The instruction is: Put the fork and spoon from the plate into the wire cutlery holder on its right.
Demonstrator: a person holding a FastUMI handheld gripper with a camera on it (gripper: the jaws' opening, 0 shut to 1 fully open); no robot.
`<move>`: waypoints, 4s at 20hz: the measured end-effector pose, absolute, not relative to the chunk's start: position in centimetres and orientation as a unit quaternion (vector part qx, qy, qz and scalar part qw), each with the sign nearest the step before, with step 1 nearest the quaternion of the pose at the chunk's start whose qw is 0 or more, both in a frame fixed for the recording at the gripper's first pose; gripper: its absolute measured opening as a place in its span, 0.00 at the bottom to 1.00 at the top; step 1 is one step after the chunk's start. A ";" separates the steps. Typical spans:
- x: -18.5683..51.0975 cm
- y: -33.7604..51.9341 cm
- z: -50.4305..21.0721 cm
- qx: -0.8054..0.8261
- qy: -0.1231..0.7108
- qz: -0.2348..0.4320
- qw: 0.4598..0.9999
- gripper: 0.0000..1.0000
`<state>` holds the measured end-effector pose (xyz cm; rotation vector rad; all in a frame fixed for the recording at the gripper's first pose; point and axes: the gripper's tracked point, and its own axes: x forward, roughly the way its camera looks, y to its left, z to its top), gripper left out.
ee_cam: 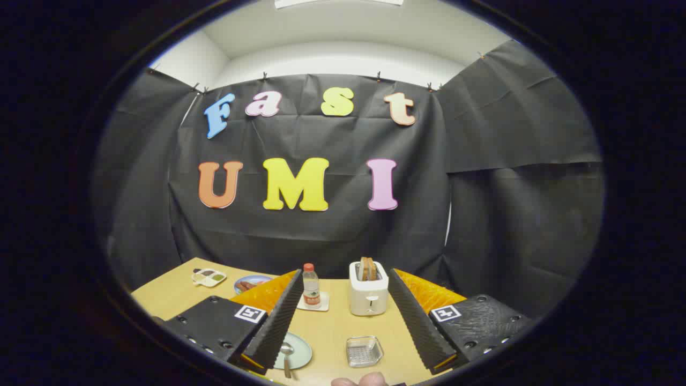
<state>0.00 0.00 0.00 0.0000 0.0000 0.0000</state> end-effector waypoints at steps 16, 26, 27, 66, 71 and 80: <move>1.1 6.9 -10.8 -0.045 0.157 0.082 0.983 0.96; 1.8 10.7 -21.0 -0.091 0.271 0.122 0.950 0.96; 1.9 11.2 -22.5 -0.094 0.288 0.128 0.944 0.96; 2.8 -3.1 -19.5 -0.021 0.576 0.036 0.816 0.02; 1.6 -4.1 -22.3 0.040 0.667 0.027 0.743 0.02; 4.2 -5.8 -24.4 0.018 0.704 0.003 0.710 0.02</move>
